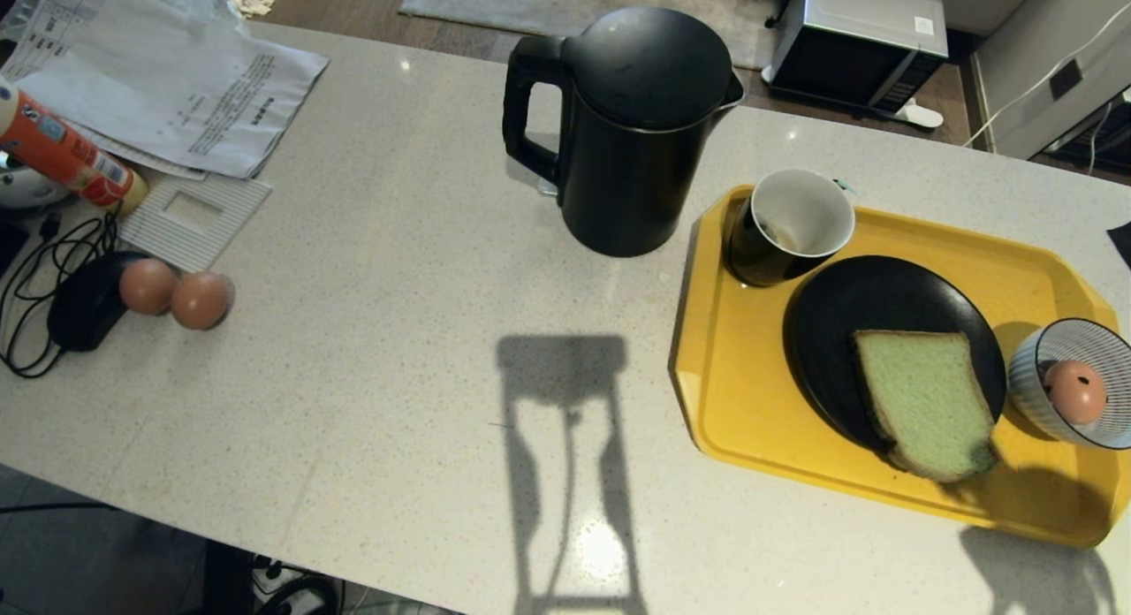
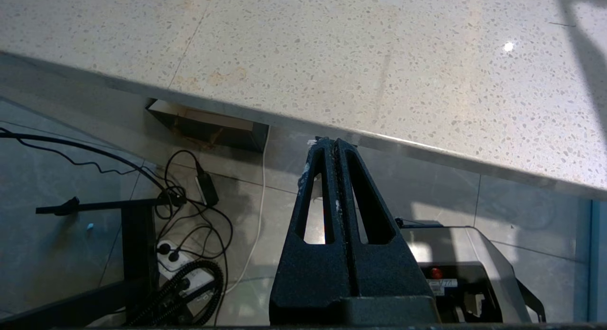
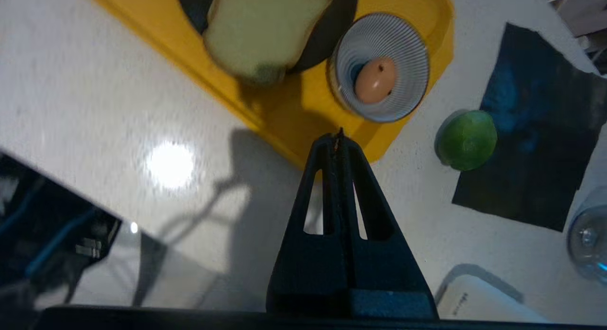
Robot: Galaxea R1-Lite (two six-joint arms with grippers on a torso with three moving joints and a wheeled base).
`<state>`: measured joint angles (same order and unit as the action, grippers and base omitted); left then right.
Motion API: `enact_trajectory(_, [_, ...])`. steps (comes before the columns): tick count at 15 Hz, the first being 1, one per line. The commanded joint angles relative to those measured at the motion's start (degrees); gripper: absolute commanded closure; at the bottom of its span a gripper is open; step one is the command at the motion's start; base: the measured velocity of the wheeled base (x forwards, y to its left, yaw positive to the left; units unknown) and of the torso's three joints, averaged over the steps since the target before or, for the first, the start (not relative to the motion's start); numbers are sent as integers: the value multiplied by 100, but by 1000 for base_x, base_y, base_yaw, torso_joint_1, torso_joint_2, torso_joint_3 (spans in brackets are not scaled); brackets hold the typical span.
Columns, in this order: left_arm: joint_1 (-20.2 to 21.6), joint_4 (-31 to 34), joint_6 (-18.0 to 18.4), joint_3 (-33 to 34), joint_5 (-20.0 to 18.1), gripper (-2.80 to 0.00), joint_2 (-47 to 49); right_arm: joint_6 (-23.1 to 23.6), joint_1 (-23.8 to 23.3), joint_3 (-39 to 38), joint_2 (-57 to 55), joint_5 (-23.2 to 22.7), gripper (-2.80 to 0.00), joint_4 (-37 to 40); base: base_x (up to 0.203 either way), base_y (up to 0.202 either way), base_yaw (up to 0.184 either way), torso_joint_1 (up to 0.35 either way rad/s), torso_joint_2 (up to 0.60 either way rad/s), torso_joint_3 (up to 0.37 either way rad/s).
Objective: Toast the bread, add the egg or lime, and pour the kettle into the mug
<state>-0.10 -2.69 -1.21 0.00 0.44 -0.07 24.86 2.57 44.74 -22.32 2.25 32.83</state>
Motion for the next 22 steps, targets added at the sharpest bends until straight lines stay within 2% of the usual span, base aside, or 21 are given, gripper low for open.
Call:
enact_trajectory(1, [1, -3, -2, 88, 0, 0, -1, 581, 281, 757, -587, 15, 0, 1505, 0, 0, 0, 0, 0, 0])
enact_trajectory(5, [1, -3, -2, 88, 0, 0, -1, 1276, 395, 1487, -1121, -15, 0, 4238, 0, 0, 0, 0, 0, 0])
enact_trajectory(7, [1, -3, -2, 88, 0, 0, -1, 1328, 422, 1182, -1351, -30, 0, 4481, 0, 0, 0, 0, 0, 0])
enact_trajectory(8, [1, -6, -2, 88, 0, 0, -1, 1316, 429, 817, -1435, -38, 0, 4331, 0, 0, 0, 0, 0, 0])
enact_trajectory(10, [1, -7, -2, 88, 0, 0, -1, 1267, 505, 5, -1585, -56, 0, 3403, 0, 0, 0, 0, 0, 0])
enact_trajectory(12, [1, -3, -2, 88, 0, 0, -1, 1217, 576, -677, -1735, -299, 0, 2452, 0, 0, 0, 0, 0, 0])
enact_trajectory(17, [1, -3, -2, 88, 0, 0, -1, 972, 727, -1535, -1823, -1180, 0, 945, 0, 0, 0, 0, 0, 0])
enact_trajectory(22, [1, -12, -2, 88, 0, 0, -1, 931, 1081, -2296, -1697, -1437, 0, -180, 0, 0, 0, 0, 0, 0])
